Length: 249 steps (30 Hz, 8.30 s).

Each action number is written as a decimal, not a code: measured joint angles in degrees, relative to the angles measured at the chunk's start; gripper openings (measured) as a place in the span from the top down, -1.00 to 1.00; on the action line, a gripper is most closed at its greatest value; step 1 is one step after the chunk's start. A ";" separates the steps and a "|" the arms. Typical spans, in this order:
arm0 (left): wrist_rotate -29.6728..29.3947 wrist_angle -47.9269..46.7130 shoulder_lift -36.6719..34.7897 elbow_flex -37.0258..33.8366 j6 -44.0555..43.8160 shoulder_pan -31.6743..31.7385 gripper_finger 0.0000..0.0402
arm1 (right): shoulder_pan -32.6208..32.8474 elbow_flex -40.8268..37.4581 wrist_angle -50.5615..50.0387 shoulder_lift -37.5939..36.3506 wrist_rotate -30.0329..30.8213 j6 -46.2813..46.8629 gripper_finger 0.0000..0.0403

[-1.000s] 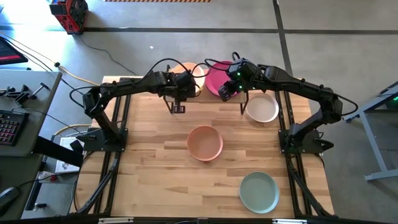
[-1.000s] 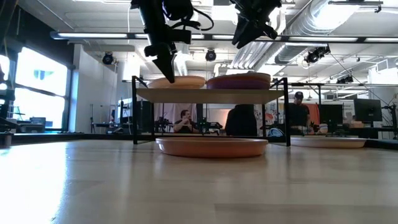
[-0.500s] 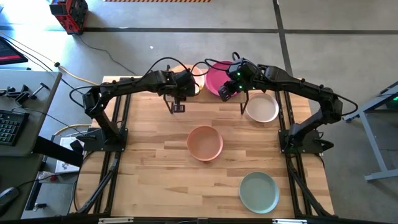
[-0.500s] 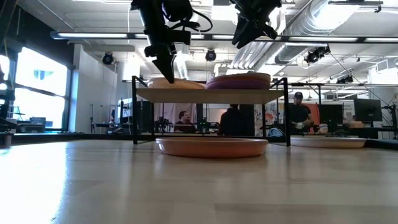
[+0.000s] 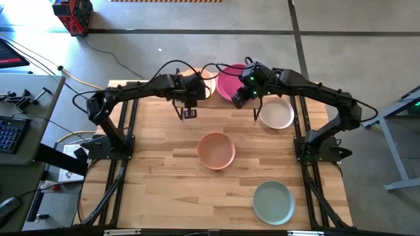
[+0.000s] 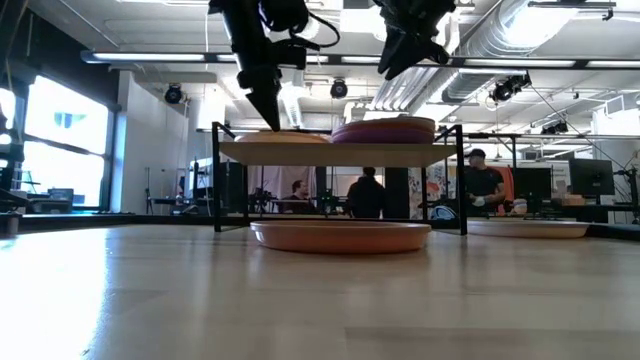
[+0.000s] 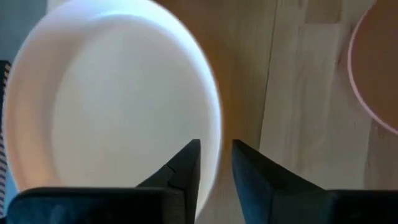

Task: Place and stack plates onto a shelf
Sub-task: Stack the white plate on top of the white plate

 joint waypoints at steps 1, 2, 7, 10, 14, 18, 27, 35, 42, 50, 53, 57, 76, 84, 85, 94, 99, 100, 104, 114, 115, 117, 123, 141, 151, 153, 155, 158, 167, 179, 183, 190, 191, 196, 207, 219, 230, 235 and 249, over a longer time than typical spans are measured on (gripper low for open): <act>-0.02 -0.05 -0.52 0.03 -0.56 -0.12 0.59 | -0.04 0.00 -1.10 -0.16 -1.12 -0.04 0.58; 0.00 -0.15 -1.09 0.24 -1.24 -0.16 0.58 | -0.03 0.00 -2.08 -0.48 -2.23 -0.06 0.58; 0.00 -0.07 -3.96 2.62 -6.36 -0.85 0.57 | 0.41 0.00 -10.85 -2.41 -4.37 -0.09 0.58; 0.11 0.14 -6.07 3.26 -8.30 -1.52 0.57 | 1.14 0.00 -17.27 -3.13 -4.11 -0.44 0.58; 0.18 0.10 -8.26 3.28 -12.09 -2.44 0.57 | 2.62 -2.29 -20.70 -3.31 -2.30 -1.66 0.58; 0.18 -0.19 -9.97 3.28 -14.32 -3.07 0.57 | 3.84 -10.35 -18.13 -5.51 -2.65 -0.09 0.58; 0.00 -0.62 -10.51 3.28 -14.56 -3.53 0.57 | 6.14 -26.68 -14.75 -12.55 -4.98 5.42 0.58; -0.02 -0.55 -10.50 3.28 -15.12 -3.51 0.57 | 6.16 -36.39 -11.20 -13.20 -4.76 8.65 0.58; -0.02 -0.55 -10.50 3.28 -15.14 -3.51 0.57 | 6.16 -42.32 -7.27 -13.17 -4.30 6.16 0.40; -0.02 -0.52 -10.48 3.28 -15.74 -3.51 0.57 | 6.16 -47.56 -0.80 -13.13 3.43 1.70 0.26; -0.02 -0.48 -10.48 3.28 -16.50 -3.51 0.57 | 6.16 -48.65 1.56 -12.84 4.93 0.23 0.26; -0.02 -0.46 -10.48 3.28 -16.52 -3.51 0.57 | 6.01 -50.36 4.90 -12.82 6.03 -1.38 0.26; -0.02 -0.46 -10.44 3.28 -16.50 -3.49 0.57 | 5.66 -60.07 12.13 -12.82 9.65 -0.04 0.26; -0.02 -0.48 -10.44 3.26 -16.50 -3.51 0.57 | 5.03 -60.07 12.25 -12.82 9.24 -0.46 0.26; -0.02 -0.48 -10.44 3.26 -16.50 -3.50 0.57 | 4.76 -60.06 12.27 -12.82 8.95 -0.55 0.27; -0.02 -0.48 -10.44 3.26 -16.48 -3.49 0.57 | 3.02 -60.02 12.51 -12.82 5.27 1.99 0.77; -0.02 -0.51 -10.44 3.26 -16.48 -3.49 0.57 | 3.02 -60.02 12.51 -12.82 3.62 2.10 0.96; -0.02 -0.50 -10.44 3.26 -16.48 -3.49 0.57 | 3.02 -60.02 12.57 -12.82 3.24 2.63 0.93; -0.02 -0.52 -10.44 3.26 -16.48 -3.49 0.57 | 2.97 -60.02 12.64 -12.82 2.27 4.83 0.81; -0.02 -0.52 -10.44 3.23 -16.46 -3.49 0.57 | 3.04 -55.18 8.77 -12.79 -2.83 4.35 0.38; -0.02 -0.52 -10.44 3.23 -16.46 -3.49 0.57 | 3.04 -53.86 7.57 -12.79 -2.64 3.78 0.35; -0.02 -0.52 -10.44 3.23 -16.47 -3.49 0.57 | 3.06 -51.22 5.20 -12.79 -1.87 1.84 0.29; -0.02 -0.51 -10.44 3.23 -16.48 -3.51 0.57 | 2.02 -49.36 4.27 -12.82 3.48 -6.10 0.23; -0.02 -0.50 -10.44 3.23 -16.48 -3.49 0.57 | -4.11 -51.41 6.86 -12.13 3.55 -7.47 0.22; -0.02 -1.17 -10.44 3.23 -16.46 -3.50 0.57 | -4.11 -51.45 7.63 -5.07 5.54 -4.65 0.22; -0.02 -1.56 -10.44 3.23 -16.47 -3.49 0.57 | -4.11 -51.45 7.67 -4.16 5.54 -4.66 0.22; -0.02 -2.09 -10.44 3.23 -16.46 -3.51 0.57 | -4.11 -51.45 7.68 -3.23 5.17 -4.64 0.23; -0.02 -2.51 -10.44 3.23 -16.48 -3.50 0.57 | -4.11 -51.40 7.88 -1.98 3.42 -4.38 0.29; -0.02 -2.49 -10.44 3.23 -16.48 -3.49 0.57 | -4.02 -50.71 4.83 -2.06 1.70 -1.22 0.94; -0.02 -2.56 -10.44 3.23 -17.09 -3.49 0.57 | -1.26 -42.09 -6.63 -2.06 -1.73 3.29 0.99; -0.02 -2.58 -10.44 3.23 -17.96 -3.49 0.57 | -0.30 -37.50 -12.91 -2.06 -0.05 5.57 1.00; -0.02 -2.60 -10.44 3.23 -17.96 -3.49 0.57 | 0.46 -28.91 -23.65 -2.06 3.85 7.54 1.00; -0.02 -2.61 -10.44 3.23 -17.96 -3.50 0.57 | 0.46 -27.85 -24.56 -2.06 4.11 7.56 1.00; -0.02 -2.61 -10.44 3.23 -17.96 -3.49 0.57 | 0.46 -22.81 -29.41 -2.06 6.74 8.72 1.00; -0.02 -2.62 -10.44 3.23 -17.96 -3.51 0.57 | 0.46 -13.02 -37.29 -2.44 6.95 10.54 1.00; 0.00 -2.60 -10.44 3.23 -26.55 -2.59 0.57 | 0.46 -3.38 -37.35 -2.94 11.16 9.47 1.00; 0.00 -1.53 -10.44 3.23 -42.54 6.42 0.57 | 0.04 7.12 -37.36 -2.94 16.14 5.90 1.00; 5.67 0.50 -10.44 3.23 -46.62 10.88 0.57 | 0.07 11.79 -36.74 -2.63 18.47 1.26 1.00; 18.00 3.73 -10.44 5.14 -49.24 17.35 0.57 | 0.44 29.38 -35.81 9.61 18.70 -14.04 1.00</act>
